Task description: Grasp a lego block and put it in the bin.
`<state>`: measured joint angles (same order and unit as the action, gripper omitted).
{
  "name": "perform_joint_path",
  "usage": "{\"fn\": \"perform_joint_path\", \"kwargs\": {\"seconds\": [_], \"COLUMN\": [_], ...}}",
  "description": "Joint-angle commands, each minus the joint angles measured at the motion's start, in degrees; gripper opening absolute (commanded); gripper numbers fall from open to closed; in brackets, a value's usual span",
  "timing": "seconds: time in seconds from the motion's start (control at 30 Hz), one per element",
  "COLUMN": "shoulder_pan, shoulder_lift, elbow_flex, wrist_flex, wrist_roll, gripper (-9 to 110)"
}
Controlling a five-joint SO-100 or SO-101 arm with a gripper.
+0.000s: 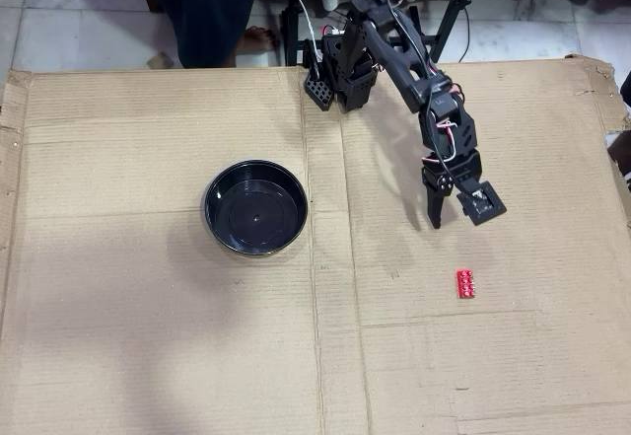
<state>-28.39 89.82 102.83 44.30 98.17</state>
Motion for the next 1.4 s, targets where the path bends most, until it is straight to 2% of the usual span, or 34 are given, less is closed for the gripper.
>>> {"fn": "perform_joint_path", "kwargs": {"seconds": [0.0,0.43,0.87,1.37], "shoulder_pan": [-0.44,0.62,-1.14,-2.37], "shoulder_lift": [-2.99,-23.47,-33.49,-45.26], "elbow_flex": [-6.42,-22.94,-33.57,-47.9], "wrist_flex": [-0.26,-0.18,-0.18,-0.79], "wrist_roll": [5.45,15.64,22.76,23.64], "gripper": [24,24,24,23]}}
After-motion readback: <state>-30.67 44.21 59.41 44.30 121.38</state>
